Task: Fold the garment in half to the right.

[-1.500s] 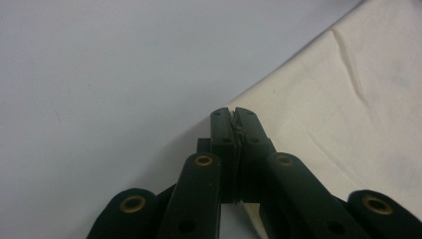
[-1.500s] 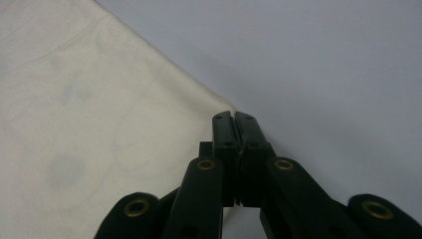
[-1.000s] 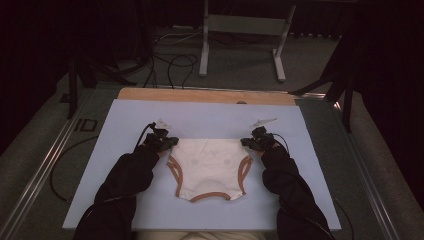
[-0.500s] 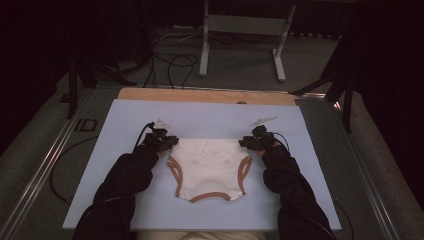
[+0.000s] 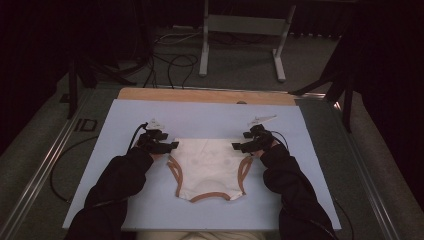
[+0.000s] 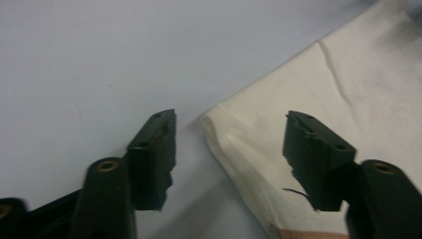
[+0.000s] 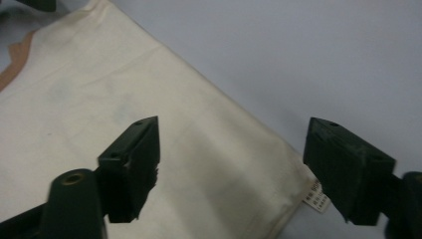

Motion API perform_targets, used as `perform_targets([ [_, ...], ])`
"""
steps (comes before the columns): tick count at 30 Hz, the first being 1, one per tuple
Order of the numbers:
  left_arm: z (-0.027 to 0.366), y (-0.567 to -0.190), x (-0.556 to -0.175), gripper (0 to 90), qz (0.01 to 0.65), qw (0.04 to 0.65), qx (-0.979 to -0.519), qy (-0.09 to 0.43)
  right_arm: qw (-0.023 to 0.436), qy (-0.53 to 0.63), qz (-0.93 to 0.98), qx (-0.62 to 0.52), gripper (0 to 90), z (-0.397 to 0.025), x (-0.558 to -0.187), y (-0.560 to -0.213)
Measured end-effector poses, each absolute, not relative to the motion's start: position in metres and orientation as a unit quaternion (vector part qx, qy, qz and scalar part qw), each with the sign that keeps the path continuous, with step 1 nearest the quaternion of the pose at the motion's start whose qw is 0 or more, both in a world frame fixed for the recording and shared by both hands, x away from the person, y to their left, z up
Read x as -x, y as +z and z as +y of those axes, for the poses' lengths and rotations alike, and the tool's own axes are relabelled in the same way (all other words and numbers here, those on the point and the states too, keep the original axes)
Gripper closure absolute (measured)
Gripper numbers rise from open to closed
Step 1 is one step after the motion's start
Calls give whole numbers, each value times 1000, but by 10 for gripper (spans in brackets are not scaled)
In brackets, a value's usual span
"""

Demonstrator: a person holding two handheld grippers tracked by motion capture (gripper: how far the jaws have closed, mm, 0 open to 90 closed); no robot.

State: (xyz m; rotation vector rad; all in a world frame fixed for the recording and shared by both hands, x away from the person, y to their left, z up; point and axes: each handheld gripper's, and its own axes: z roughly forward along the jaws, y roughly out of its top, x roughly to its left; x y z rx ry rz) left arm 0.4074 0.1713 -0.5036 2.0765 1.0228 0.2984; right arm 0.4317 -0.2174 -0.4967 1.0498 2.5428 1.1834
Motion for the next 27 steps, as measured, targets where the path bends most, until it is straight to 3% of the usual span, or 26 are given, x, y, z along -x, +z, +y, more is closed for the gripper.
perform_targets([
  [9, 171, -495, -396, 152, 377, 402, -830, 89, 67, 398, 851, -336, 203, -213, -430, -492],
  [13, 171, -489, -389, 39, 356, 418, -833, 67, 69, 402, 852, -329, 147, -207, -428, -486],
  [27, 161, -474, -350, 5, 292, 429, -853, 57, 67, 411, 858, -302, 122, -187, -425, -474],
])
